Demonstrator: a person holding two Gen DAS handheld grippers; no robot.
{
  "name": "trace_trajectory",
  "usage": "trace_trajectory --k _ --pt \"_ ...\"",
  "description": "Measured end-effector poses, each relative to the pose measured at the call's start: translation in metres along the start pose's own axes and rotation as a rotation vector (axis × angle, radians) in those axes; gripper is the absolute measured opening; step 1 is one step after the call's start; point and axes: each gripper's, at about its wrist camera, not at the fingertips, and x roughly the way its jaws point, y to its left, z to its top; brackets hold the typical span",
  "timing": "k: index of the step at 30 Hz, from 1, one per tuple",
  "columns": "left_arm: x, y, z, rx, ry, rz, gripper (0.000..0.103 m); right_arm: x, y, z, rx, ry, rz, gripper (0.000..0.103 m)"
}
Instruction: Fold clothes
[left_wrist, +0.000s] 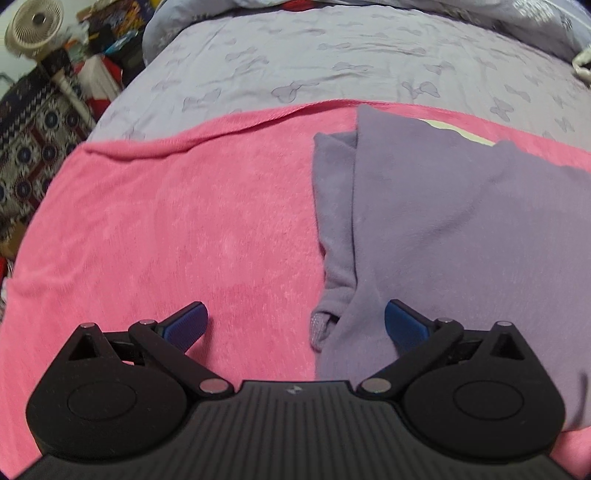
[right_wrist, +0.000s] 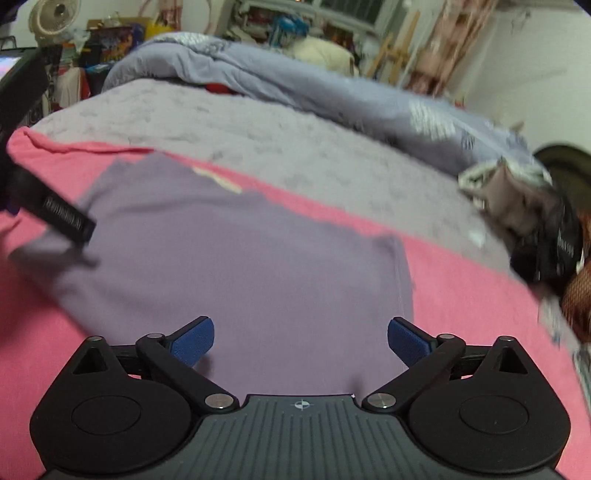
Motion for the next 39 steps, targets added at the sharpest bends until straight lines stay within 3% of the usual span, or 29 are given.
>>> trace_trajectory --k 4,10,13,16,20,24,28,32,35,39 --pt "0.0 0.002 -0.002 -0.017 0.009 -0.01 0.103 0.029 0.027 -0.012 -0.082 0.087 -0.016 0.103" --pt "-0.013 0.004 0.001 -0.026 0.039 -0.038 0.1 0.019 0.012 -0.04 0.122 0.08 0.009 0.102" --pt "-0.038 -0.006 -0.005 0.048 -0.012 -0.081 0.1 0.017 0.009 -0.05 0.146 0.041 0.014 0.103" --pt "-0.053 -0.031 -0.02 0.196 -0.03 -0.113 0.101 0.015 0.008 -0.055 0.159 0.004 0.015 0.103" --pt "-0.052 -0.069 -0.037 0.362 -0.035 -0.109 0.101 0.011 0.01 -0.052 0.161 -0.009 0.012 0.103" --pt "-0.05 -0.075 -0.034 0.308 -0.028 -0.118 0.101 0.003 0.01 -0.048 0.169 0.017 0.041 0.103" --pt "-0.038 -0.079 -0.023 0.262 0.044 -0.146 0.101 -0.002 0.01 -0.064 0.246 0.013 0.04 0.103" --pt "-0.037 -0.099 -0.026 0.362 0.046 -0.207 0.101 -0.005 0.012 -0.068 0.256 0.002 0.032 0.103" --pt "-0.028 -0.109 -0.03 0.401 0.105 -0.268 0.101 -0.006 0.011 -0.069 0.264 -0.005 0.037 0.103" --pt "-0.02 -0.117 -0.034 0.451 0.12 -0.265 0.103 -0.009 0.015 -0.07 0.254 -0.011 0.026 0.103"
